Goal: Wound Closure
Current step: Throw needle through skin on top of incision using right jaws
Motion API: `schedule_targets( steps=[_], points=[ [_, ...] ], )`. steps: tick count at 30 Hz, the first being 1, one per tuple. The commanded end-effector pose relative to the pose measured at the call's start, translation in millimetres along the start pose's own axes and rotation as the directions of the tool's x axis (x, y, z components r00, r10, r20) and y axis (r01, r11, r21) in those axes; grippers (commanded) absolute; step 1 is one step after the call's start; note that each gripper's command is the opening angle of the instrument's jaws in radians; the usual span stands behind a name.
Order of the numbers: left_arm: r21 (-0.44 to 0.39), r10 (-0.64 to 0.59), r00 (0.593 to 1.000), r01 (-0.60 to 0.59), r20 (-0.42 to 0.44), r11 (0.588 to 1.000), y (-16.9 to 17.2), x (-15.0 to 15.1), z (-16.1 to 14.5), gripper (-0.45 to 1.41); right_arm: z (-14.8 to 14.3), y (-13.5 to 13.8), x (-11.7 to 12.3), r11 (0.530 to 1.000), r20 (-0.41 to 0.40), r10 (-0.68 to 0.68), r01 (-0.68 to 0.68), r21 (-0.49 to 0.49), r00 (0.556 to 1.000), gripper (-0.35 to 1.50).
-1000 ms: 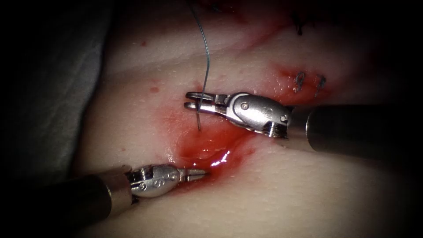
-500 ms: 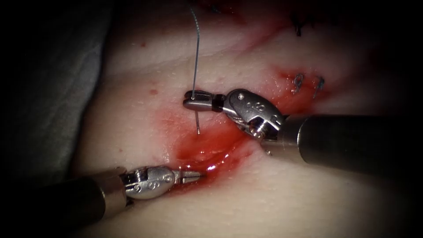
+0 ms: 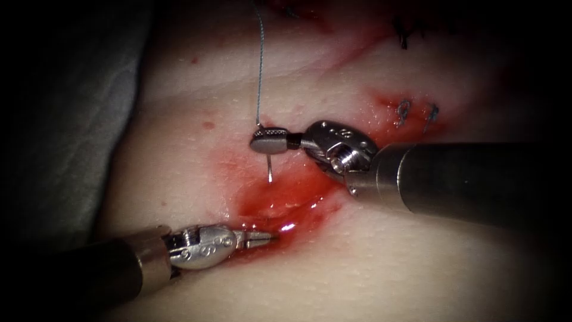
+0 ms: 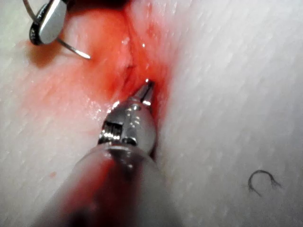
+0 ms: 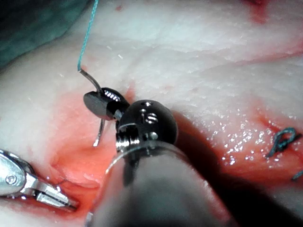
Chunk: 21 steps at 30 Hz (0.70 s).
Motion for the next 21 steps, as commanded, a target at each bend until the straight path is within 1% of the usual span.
schedule_targets(
  steps=[1,3,5,8,13,14,19,21],
  points=[
    [-0.001,-0.001,1.0,0.001,-0.002,1.0,0.4,-0.2,0.9,0.02,1.0,0.2,0.3,1.0,-0.001,0.002,-0.002,0.002,1.0,-0.35],
    [0.001,-0.001,1.0,0.001,-0.001,1.0,0.5,-0.2,1.1,0.02,0.9,0.3,0.9,1.0,0.0,0.012,-0.012,-0.002,1.0,-0.35],
    [0.002,-0.001,1.0,0.001,0.0,1.0,0.5,-0.1,1.2,0.02,0.9,0.4,1.0,1.0,-0.004,0.012,-0.012,0.003,1.0,-0.35],
    [-0.001,-0.001,1.0,0.001,-0.001,1.0,0.4,-0.2,1.0,0.02,0.7,0.1,-0.2,1.0,0.001,0.01,-0.01,0.011,1.0,-0.35],
    [-0.003,0.0,1.0,0.0,-0.003,1.0,0.3,-0.3,0.8,0.02,0.9,-0.9,-2.0,0.998,0.046,0.033,-0.035,0.055,0.998,-0.35],
    [-0.004,0.0,1.0,-0.001,-0.003,1.0,0.3,-0.3,0.8,0.02,1.0,-1.0,-2.4,0.997,0.063,0.039,-0.043,0.069,0.997,-0.35],
    [-0.005,0.001,1.0,-0.001,-0.003,1.0,0.3,-0.3,0.7,0.02,1.4,-1.5,-4.9,0.992,0.096,0.085,-0.093,0.087,0.992,-0.35],
    [-0.005,0.001,1.0,-0.001,-0.003,1.0,0.3,-0.3,0.7,0.02,1.3,-1.6,-5.3,0.987,0.108,0.121,-0.131,0.089,0.987,-0.35]
  ],
)
